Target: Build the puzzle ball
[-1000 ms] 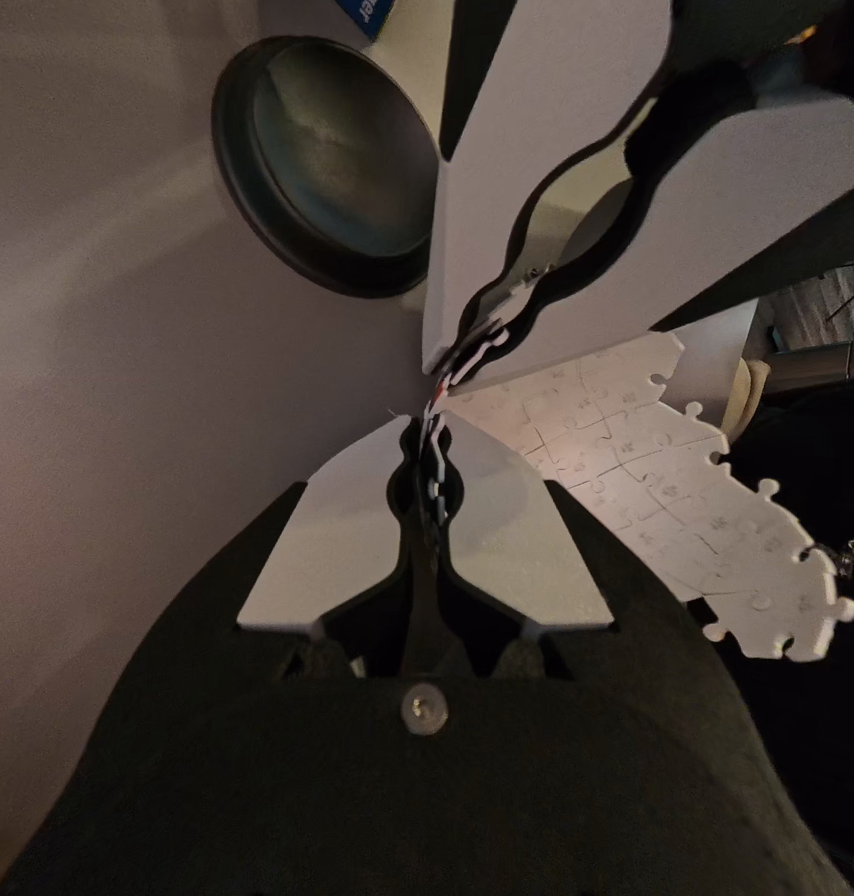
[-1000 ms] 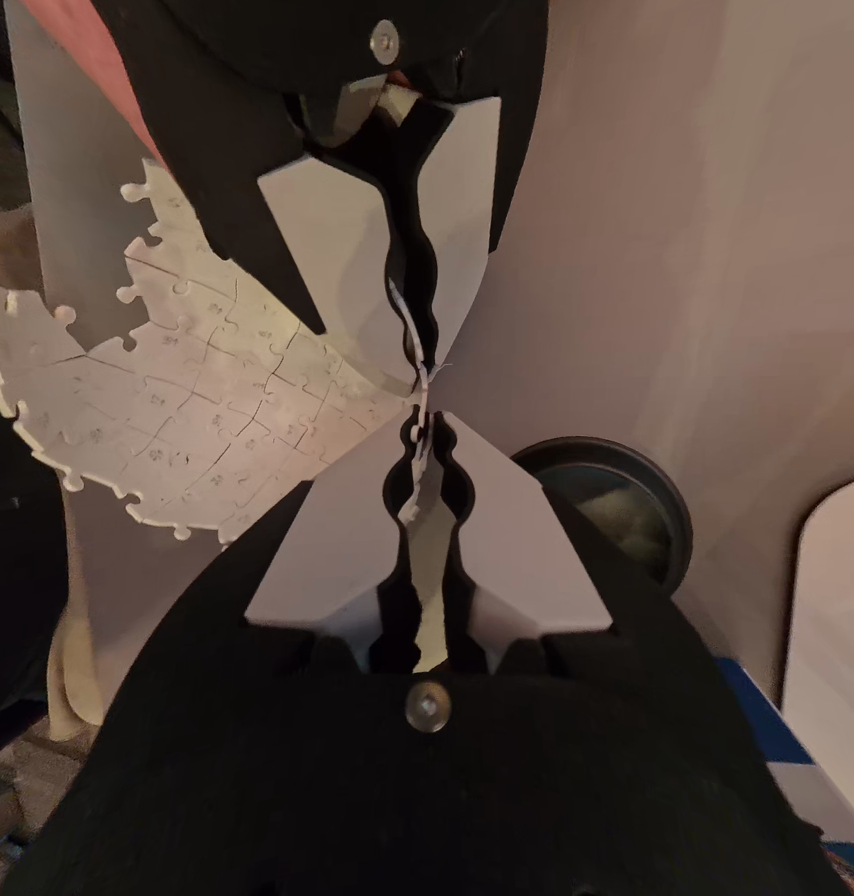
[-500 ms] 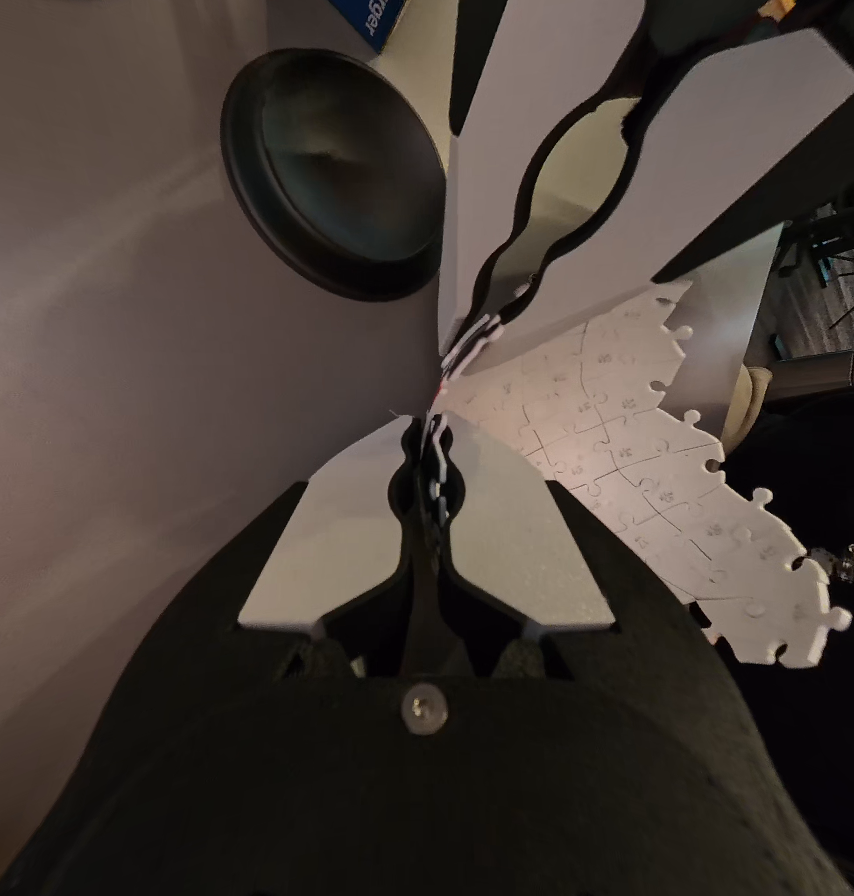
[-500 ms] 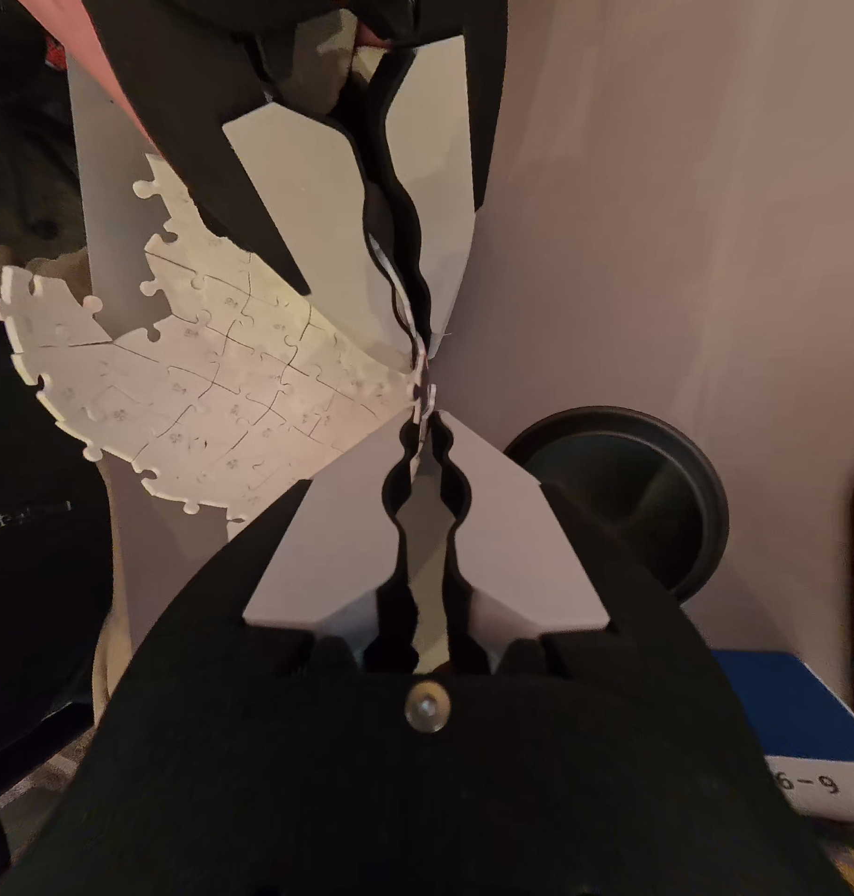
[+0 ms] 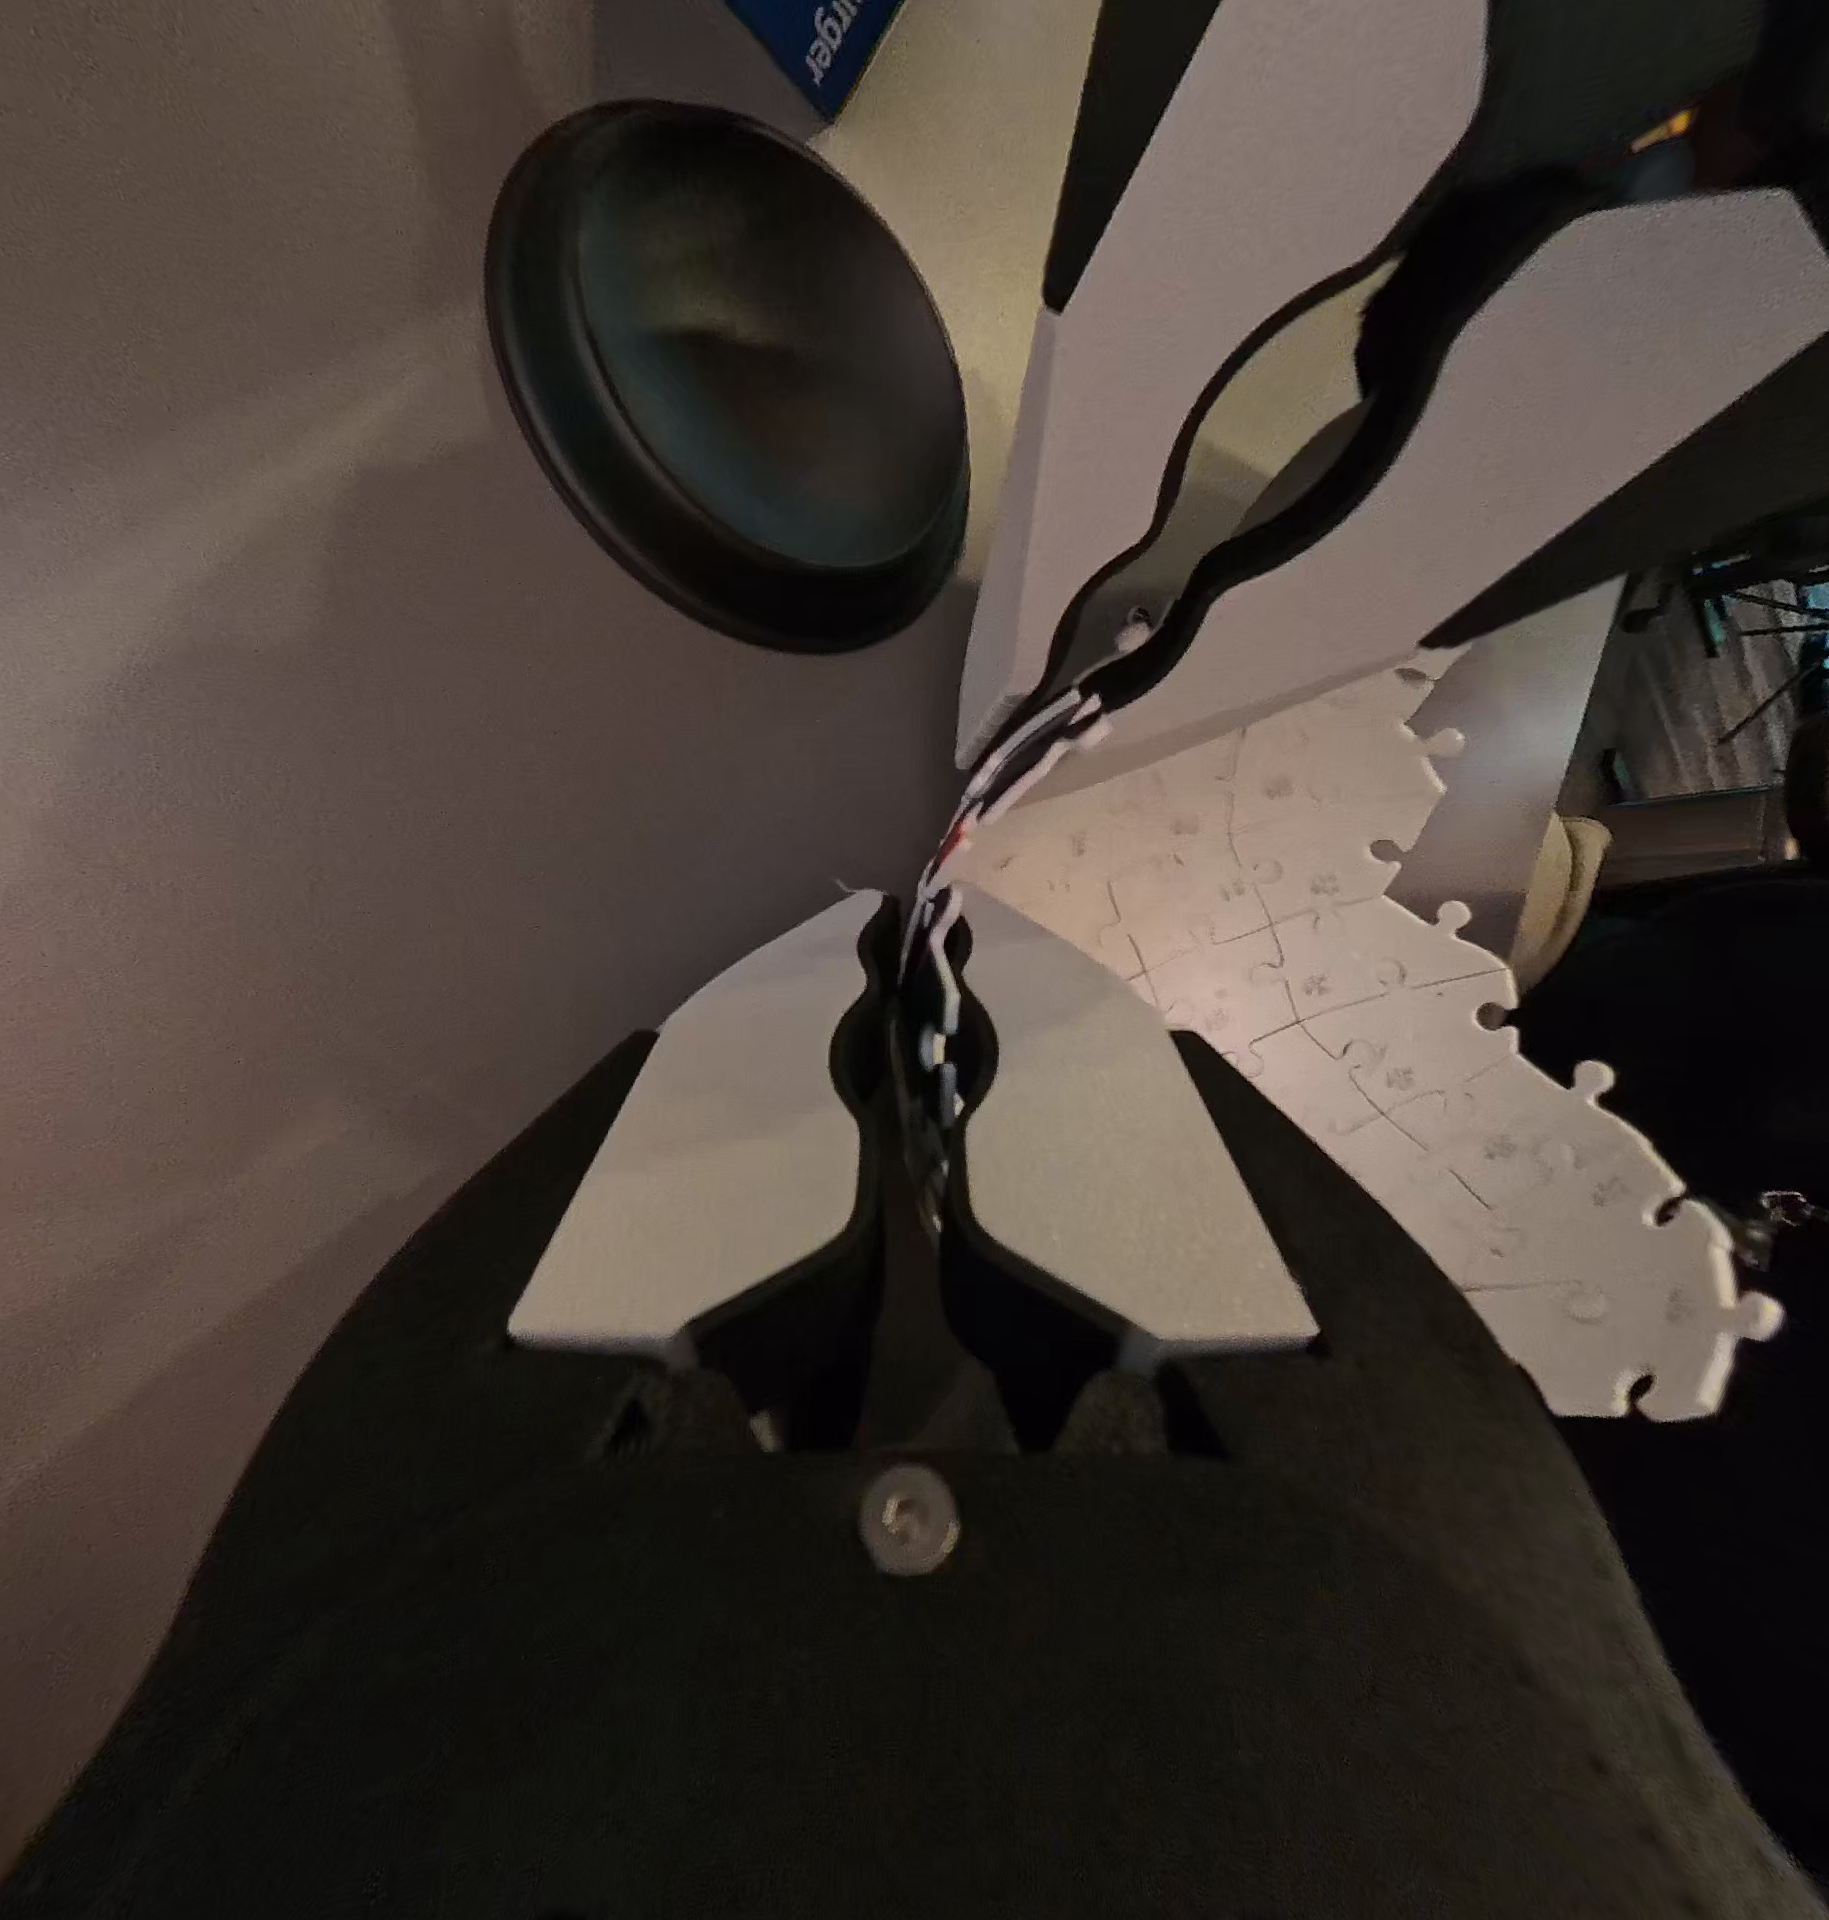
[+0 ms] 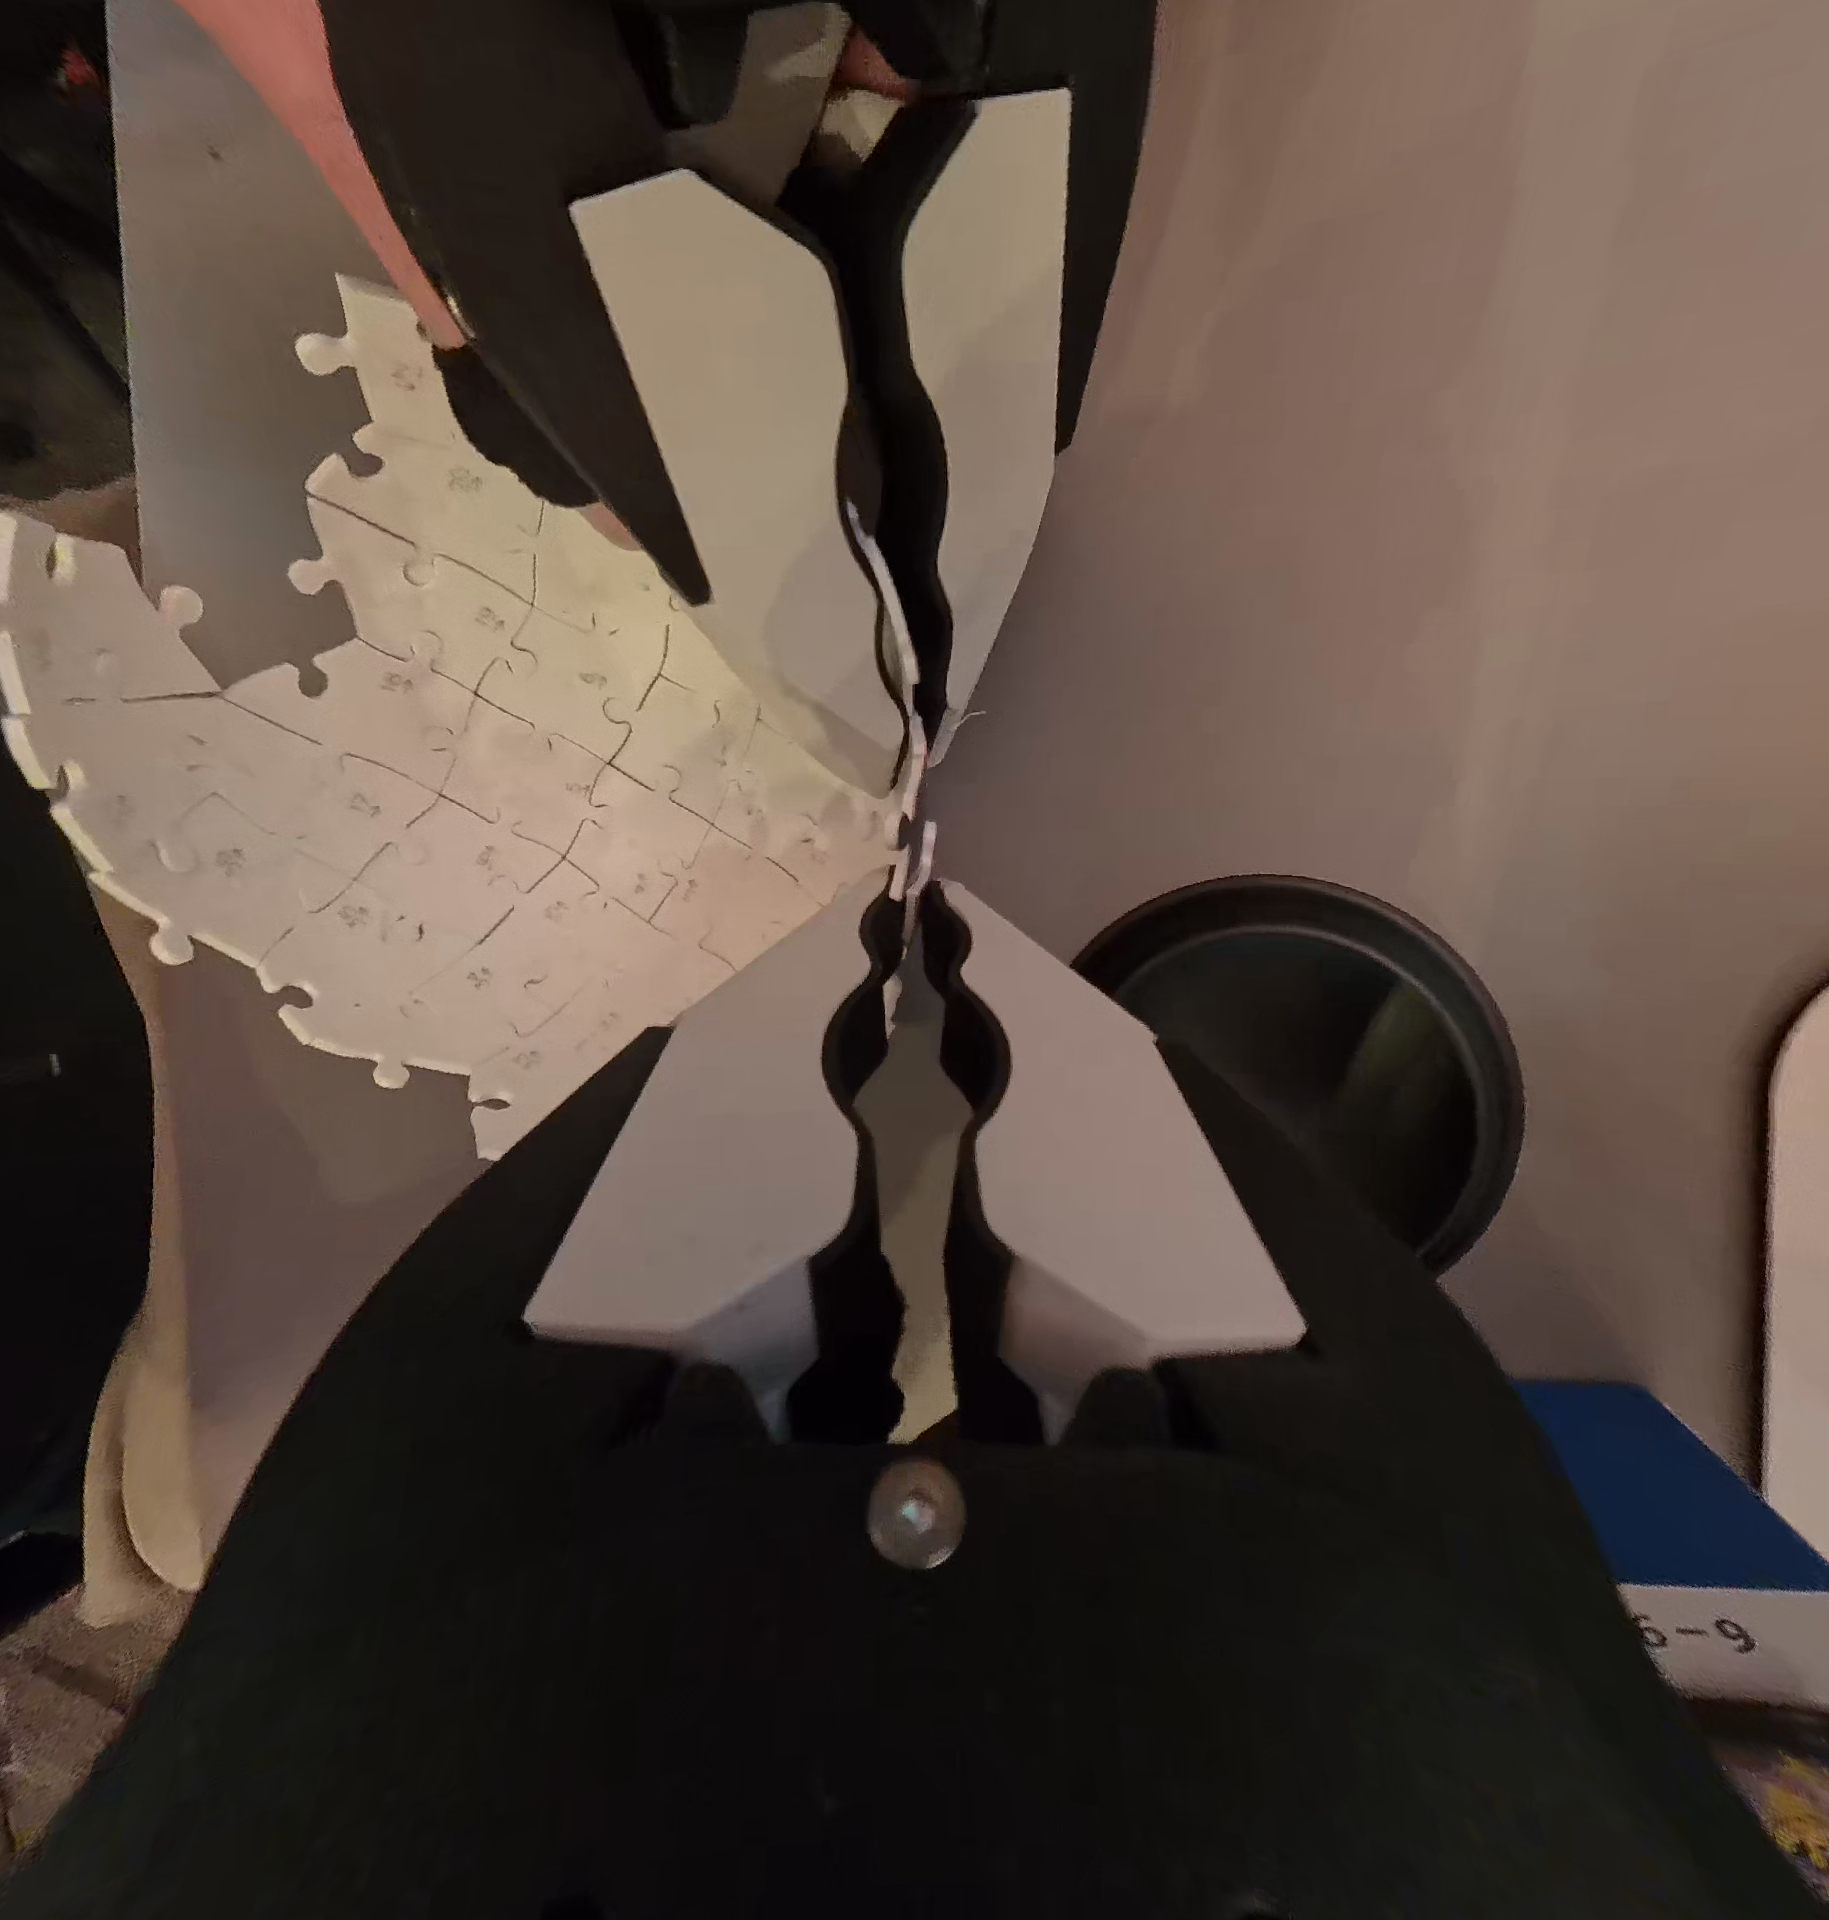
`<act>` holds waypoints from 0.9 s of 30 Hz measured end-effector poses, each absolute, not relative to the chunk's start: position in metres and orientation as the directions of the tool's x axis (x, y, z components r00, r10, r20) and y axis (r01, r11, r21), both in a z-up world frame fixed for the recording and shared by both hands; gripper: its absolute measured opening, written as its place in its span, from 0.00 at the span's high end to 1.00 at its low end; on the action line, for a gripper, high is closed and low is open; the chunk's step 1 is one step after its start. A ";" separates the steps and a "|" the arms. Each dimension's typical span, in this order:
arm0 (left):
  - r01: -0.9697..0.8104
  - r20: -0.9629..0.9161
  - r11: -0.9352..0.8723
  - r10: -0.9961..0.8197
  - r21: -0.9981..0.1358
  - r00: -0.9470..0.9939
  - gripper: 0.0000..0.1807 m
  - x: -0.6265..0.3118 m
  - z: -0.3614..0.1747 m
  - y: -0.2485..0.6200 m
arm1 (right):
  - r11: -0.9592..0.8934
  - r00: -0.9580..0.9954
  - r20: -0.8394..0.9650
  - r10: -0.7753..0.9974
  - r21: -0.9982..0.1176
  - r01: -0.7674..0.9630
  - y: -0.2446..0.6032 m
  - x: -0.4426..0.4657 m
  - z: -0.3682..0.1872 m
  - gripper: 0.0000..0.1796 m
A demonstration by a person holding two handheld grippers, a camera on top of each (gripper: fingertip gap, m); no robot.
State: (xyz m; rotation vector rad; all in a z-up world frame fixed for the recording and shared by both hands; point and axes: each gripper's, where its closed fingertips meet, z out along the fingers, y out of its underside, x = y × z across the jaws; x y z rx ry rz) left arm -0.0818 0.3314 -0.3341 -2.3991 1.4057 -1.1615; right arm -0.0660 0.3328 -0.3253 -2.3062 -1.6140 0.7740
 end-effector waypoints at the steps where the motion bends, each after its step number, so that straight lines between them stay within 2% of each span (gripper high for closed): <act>1: -0.685 0.535 -0.549 -0.801 -0.480 0.267 0.96 -0.081 -0.332 0.333 | -0.376 0.261 -0.294 0.920 -0.466 0.801 0.333 -0.066 -0.325 0.99; 3: -0.672 0.515 -0.538 -0.816 -0.509 0.263 0.93 -0.081 -0.328 0.335 | -0.378 0.258 -0.302 0.918 -0.466 0.800 0.331 -0.067 -0.325 0.99; 8: -0.686 0.416 -0.434 -0.886 -0.584 0.207 0.92 -0.074 -0.321 0.335 | -0.392 0.255 -0.325 0.911 -0.482 0.784 0.330 -0.070 -0.325 0.99; 10: -0.695 0.428 -0.436 -0.881 -0.572 0.200 0.97 -0.072 -0.322 0.333 | -0.390 0.254 -0.324 0.911 -0.482 0.785 0.329 -0.069 -0.325 0.99; 17: -0.706 0.410 -0.403 -0.896 -0.583 0.173 0.98 -0.070 -0.321 0.331 | -0.363 0.235 -0.303 0.924 -0.497 0.788 0.329 -0.066 -0.324 0.99; 22: -0.660 0.534 -0.490 -0.831 -0.569 0.157 0.98 -0.070 -0.317 0.328 | -0.346 0.226 -0.283 0.932 -0.512 0.786 0.330 -0.067 -0.322 1.00; 27: -0.677 0.486 -0.457 -0.858 -0.578 0.164 0.98 -0.070 -0.320 0.331 | -0.373 0.243 -0.307 0.920 -0.497 0.783 0.331 -0.067 -0.324 1.00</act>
